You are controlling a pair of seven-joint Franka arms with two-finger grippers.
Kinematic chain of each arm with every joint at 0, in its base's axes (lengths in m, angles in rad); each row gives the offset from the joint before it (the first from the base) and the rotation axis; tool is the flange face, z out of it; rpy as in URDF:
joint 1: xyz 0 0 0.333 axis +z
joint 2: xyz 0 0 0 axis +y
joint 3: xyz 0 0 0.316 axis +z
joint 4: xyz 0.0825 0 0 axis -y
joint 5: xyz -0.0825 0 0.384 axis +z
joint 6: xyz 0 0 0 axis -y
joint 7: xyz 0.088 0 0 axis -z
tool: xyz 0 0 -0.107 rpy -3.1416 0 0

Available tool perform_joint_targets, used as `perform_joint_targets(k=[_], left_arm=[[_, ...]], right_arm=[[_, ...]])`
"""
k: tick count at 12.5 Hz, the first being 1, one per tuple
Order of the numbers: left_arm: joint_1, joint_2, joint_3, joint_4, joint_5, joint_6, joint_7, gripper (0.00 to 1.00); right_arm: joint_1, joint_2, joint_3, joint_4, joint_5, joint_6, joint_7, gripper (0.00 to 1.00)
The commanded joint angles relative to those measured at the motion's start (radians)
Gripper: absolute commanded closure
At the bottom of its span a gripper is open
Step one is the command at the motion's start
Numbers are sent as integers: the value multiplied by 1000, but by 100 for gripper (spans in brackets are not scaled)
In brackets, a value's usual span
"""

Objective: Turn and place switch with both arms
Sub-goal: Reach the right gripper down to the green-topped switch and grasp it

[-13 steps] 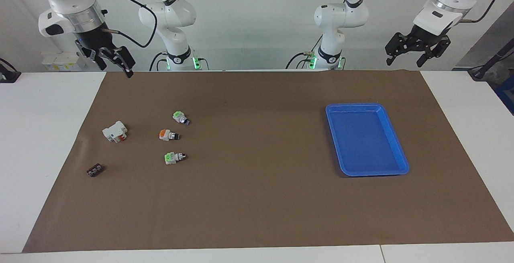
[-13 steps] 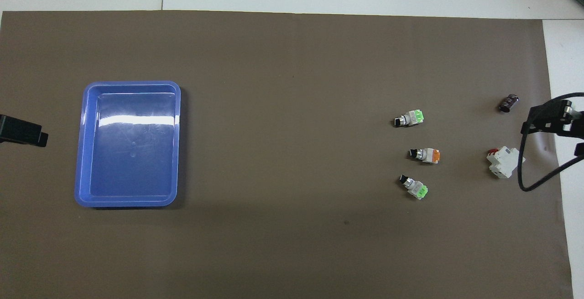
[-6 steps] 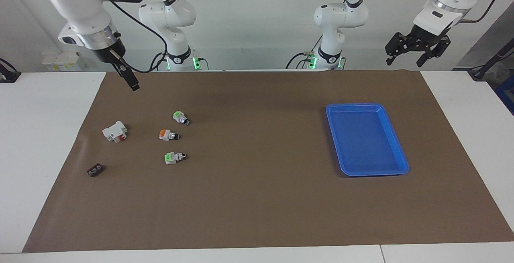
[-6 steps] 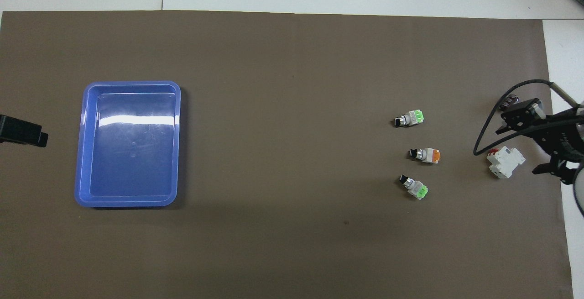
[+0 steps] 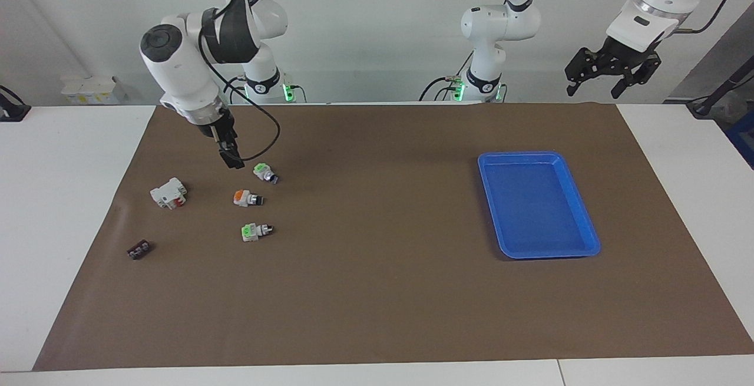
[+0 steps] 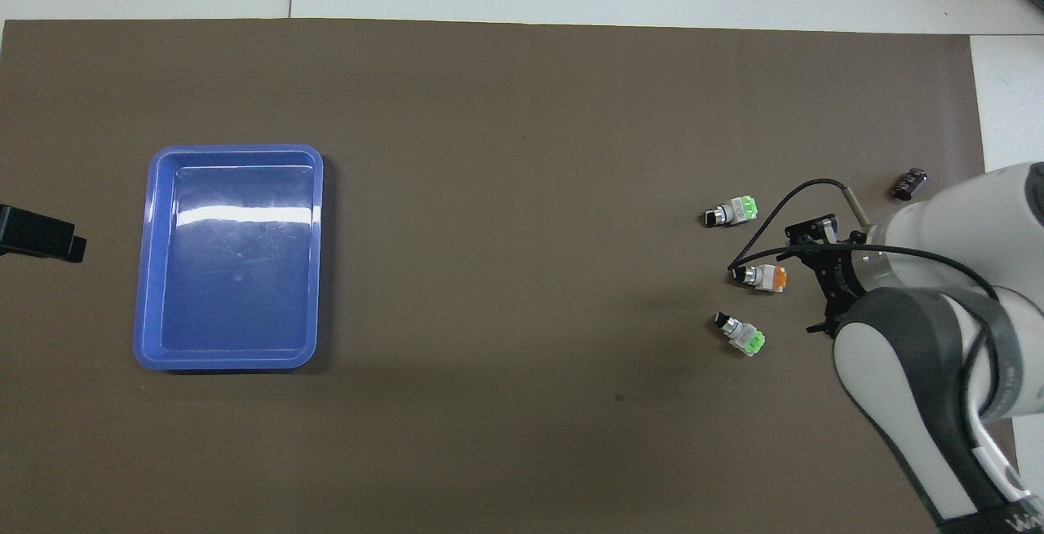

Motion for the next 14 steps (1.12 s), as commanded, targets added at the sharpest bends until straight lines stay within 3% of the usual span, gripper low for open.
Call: perform_joint_targets(k=[1, 9, 14], left_arm=[[-2, -24, 4, -25, -3, -1, -1, 0], [-2, -24, 4, -27, -3, -1, -2, 0], [-2, -24, 4, -25, -3, -1, -2, 0]], right_arm=[[-6, 3, 1, -88, 55, 87, 60, 0], [-98, 34, 1, -293, 239, 299, 157, 0], [-94, 37, 1, -358, 307, 368, 144, 0]])
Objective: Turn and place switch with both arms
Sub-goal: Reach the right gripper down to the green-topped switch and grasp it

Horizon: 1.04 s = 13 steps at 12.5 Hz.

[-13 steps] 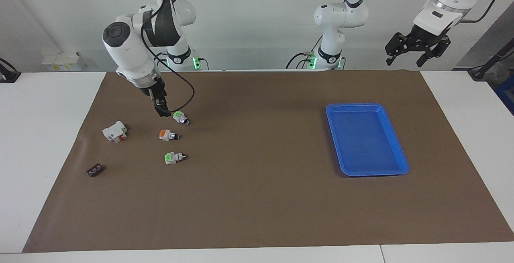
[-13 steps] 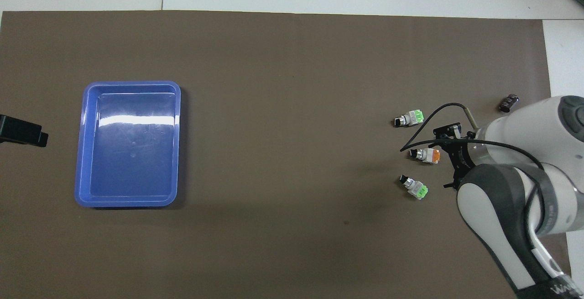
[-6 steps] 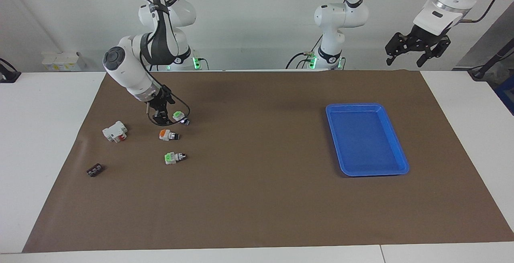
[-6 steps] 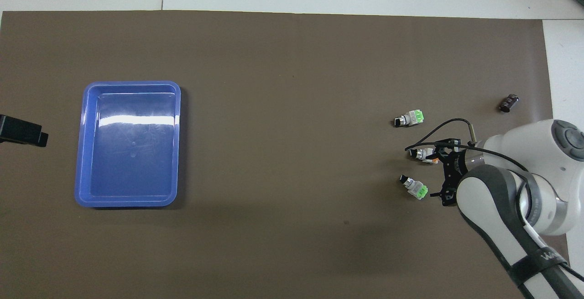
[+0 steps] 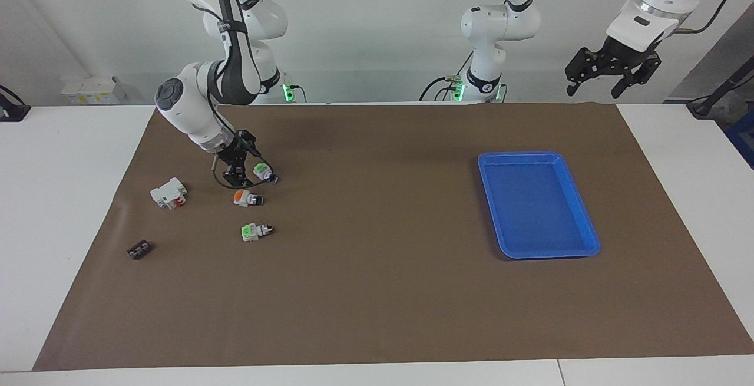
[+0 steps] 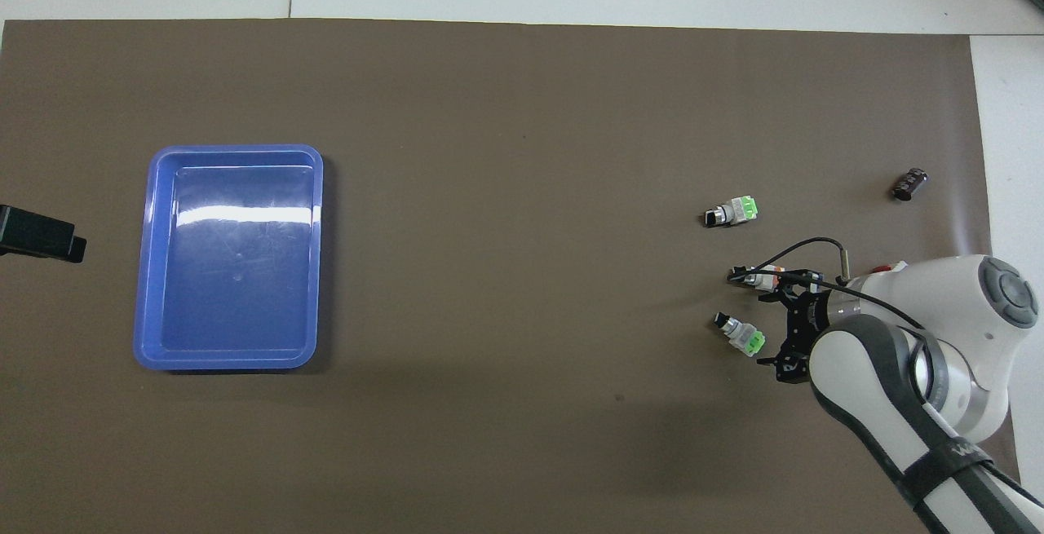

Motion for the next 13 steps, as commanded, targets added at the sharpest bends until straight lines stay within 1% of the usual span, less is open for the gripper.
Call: perform_joint_targets(k=[1, 2, 3, 5, 6, 7, 8, 9, 11, 13], left_arm=[[-2, -24, 4, -27, -3, -1, -1, 0], [-2, -24, 6, -27, -3, -1, -2, 0], [-2, -24, 4, -27, -3, -2, -2, 0], [-2, -24, 6, -25, -3, -1, -2, 0], [-2, -25, 6, -25, -3, -1, -2, 0], [-2, -24, 6, -25, -3, -1, -2, 0], [-2, -24, 4, -25, -3, -2, -2, 0], [-2, -24, 4, -25, -3, -1, -1, 0], [-2, -25, 4, -25, -3, -1, -2, 0], [-2, -24, 6, -27, -3, -1, -2, 0]], right_arm=[[1, -15, 9, -64, 37, 66, 3, 1], [1, -16, 9, -74, 37, 77, 3, 7], [-1, -16, 9, -75, 37, 79, 0, 24], [1, 9, 9, -76, 53, 112, -7, 30], [2, 16, 9, -76, 54, 120, -7, 39], [13, 17, 9, -76, 56, 119, -9, 63], [21, 19, 9, -70, 54, 111, -19, 99], [25, 33, 9, -47, 56, 100, -24, 100], [39, 45, 9, 31, 53, 13, -53, 100], [44, 27, 9, 65, 48, -80, -285, 100]])
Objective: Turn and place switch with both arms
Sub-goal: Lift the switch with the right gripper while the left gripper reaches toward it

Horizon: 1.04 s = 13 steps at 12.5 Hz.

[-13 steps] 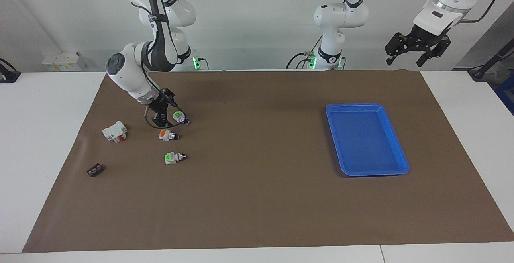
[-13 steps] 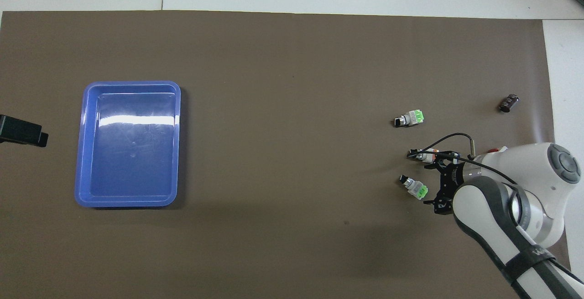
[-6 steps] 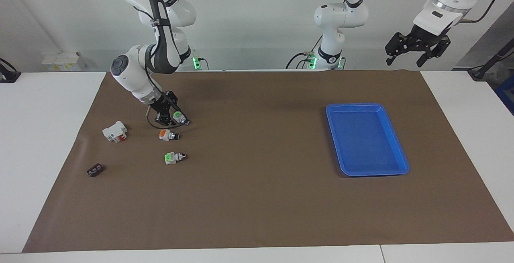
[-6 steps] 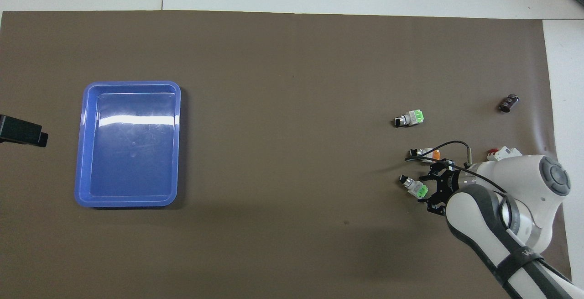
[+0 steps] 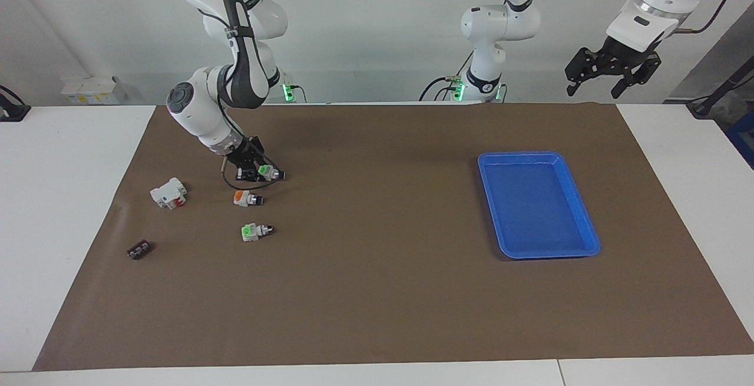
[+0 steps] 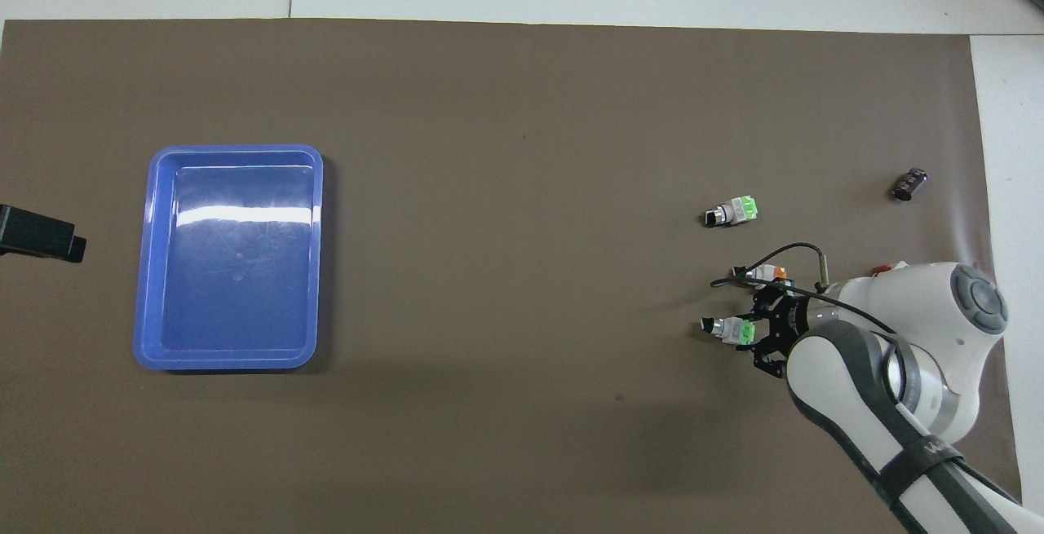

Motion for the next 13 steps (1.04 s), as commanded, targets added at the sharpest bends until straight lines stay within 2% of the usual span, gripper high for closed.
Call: perform_joint_targets(k=[1, 4, 7, 9, 11, 13], left_arm=[[-2, -24, 4, -25, -3, -2, -1, 0], [-14, -25, 4, -27, -3, 2, -2, 0], [-2, -27, 4, -30, -3, -8, -10, 0], [-10, -53, 1, -73, -3, -12, -19, 0], [-22, -70, -14, -106, -3, -13, -27, 0], [-62, -82, -42, -132, -12, -1, -143, 0]], right_arm=[[-12, -2, 1, 79, 25, -135, -255, 100], [-6, -59, 1, 188, 37, -305, -282, 100], [5, -70, 4, 355, 162, -480, -280, 100], [55, -47, 11, 432, 292, -495, -221, 100], [109, -7, 12, 513, 362, -485, -152, 100], [147, 12, 11, 550, 444, -435, -101, 100]])
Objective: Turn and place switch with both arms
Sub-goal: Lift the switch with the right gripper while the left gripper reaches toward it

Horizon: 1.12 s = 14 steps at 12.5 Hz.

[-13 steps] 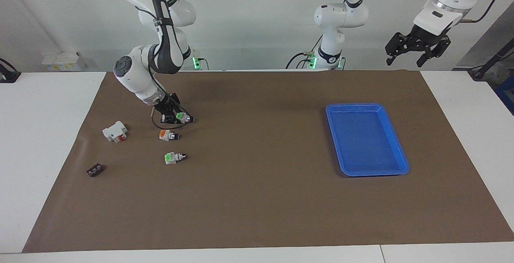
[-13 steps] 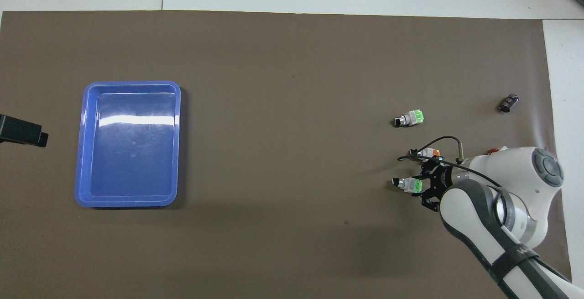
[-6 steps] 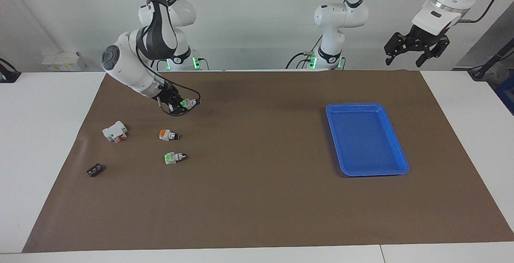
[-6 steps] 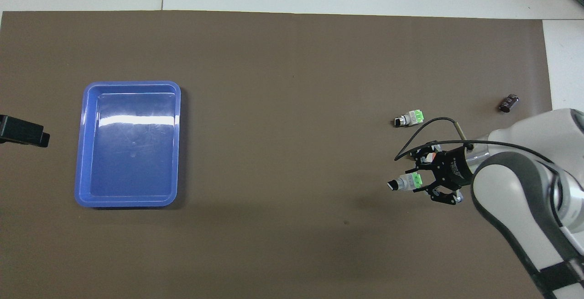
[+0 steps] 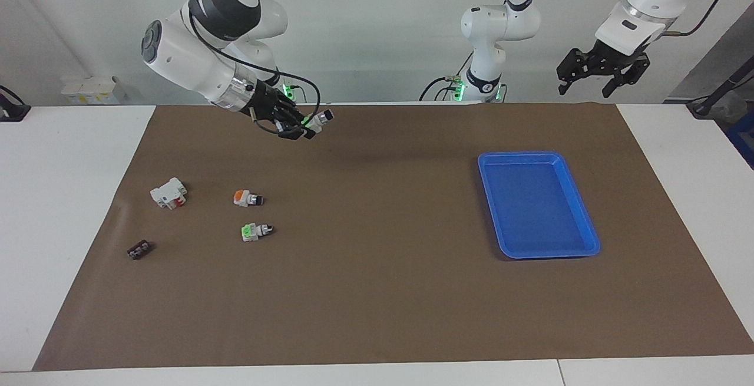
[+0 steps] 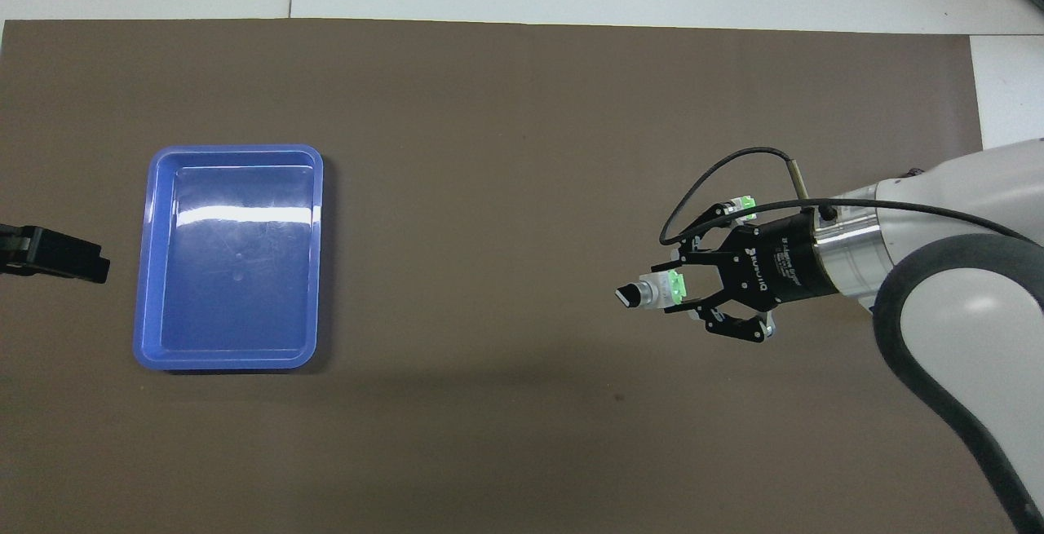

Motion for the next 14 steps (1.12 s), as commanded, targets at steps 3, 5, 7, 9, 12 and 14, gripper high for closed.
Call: perform_joint_targets(k=[3, 5, 7, 9, 12, 14], left_arm=[[-76, -46, -14, -63, -201, 28, -222, 7], [-79, -49, -22, -66, -327, 66, -343, 9], [-84, -55, -39, -101, -450, 140, -490, 10], [-84, -75, -59, -150, -542, 224, -631, 12], [-71, -81, -57, -161, -687, 237, -765, 29], [-68, -90, -56, -191, -738, 287, -839, 51]], right_arm=[[136, 77, 0, 101, 100, 150, 181, 100], [188, 108, 17, 168, 126, 173, 194, 100], [263, 154, 31, 221, 184, 336, 235, 100], [297, 156, 33, 207, 182, 366, 240, 100], [327, 150, 34, 184, 172, 366, 203, 100], [353, 147, 34, 173, 162, 371, 199, 100]])
